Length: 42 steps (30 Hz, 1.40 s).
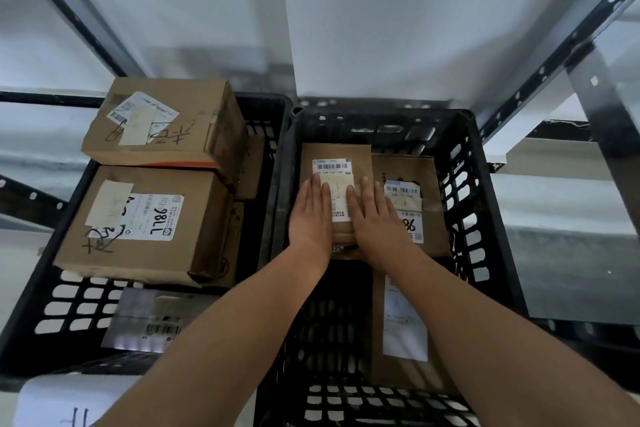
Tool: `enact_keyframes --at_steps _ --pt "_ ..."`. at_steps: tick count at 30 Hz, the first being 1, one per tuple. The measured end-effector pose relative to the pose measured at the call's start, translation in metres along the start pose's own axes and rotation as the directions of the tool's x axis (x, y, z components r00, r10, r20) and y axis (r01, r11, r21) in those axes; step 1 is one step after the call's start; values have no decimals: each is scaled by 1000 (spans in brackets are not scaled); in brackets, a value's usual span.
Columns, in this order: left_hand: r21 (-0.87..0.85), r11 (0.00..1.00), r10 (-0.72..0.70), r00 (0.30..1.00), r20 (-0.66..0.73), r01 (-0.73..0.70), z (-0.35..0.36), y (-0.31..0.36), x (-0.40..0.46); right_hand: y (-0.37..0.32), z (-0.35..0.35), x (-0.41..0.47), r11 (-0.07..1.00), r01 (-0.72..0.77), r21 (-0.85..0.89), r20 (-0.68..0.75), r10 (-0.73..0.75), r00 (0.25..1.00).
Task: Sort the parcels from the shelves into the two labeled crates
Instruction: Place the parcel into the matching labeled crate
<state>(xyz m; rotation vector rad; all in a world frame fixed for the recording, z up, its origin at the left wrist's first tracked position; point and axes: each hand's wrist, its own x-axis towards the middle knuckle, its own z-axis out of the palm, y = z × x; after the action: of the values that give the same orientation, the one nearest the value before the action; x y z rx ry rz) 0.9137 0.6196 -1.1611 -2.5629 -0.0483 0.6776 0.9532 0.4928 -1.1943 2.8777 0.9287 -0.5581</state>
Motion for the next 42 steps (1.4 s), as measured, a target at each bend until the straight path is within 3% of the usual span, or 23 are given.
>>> enact_keyframes --at_steps 6,16,28,34,37,39,42 --pt "-21 999 -28 999 32 29 12 8 17 -3 8 7 996 -37 -78 -7 36 999" --pt "14 998 -66 996 64 65 41 30 37 -1 37 25 998 -31 -60 58 34 998" --pt "-10 994 -106 993 60 107 60 45 60 -10 53 44 948 -90 -305 36 106 994" --pt "-86 991 -94 991 95 102 54 41 62 -9 51 45 949 -75 -305 61 98 993" --pt "-130 986 -88 992 86 99 42 33 53 -7 36 37 972 -34 -233 99 58 993" --pt "-154 985 -68 996 49 75 35 27 43 -3 25 28 986 22 -165 53 -13 999" --pt "-165 986 34 998 61 -24 36 22 35 2 17 17 978 115 -176 30 -112 993"
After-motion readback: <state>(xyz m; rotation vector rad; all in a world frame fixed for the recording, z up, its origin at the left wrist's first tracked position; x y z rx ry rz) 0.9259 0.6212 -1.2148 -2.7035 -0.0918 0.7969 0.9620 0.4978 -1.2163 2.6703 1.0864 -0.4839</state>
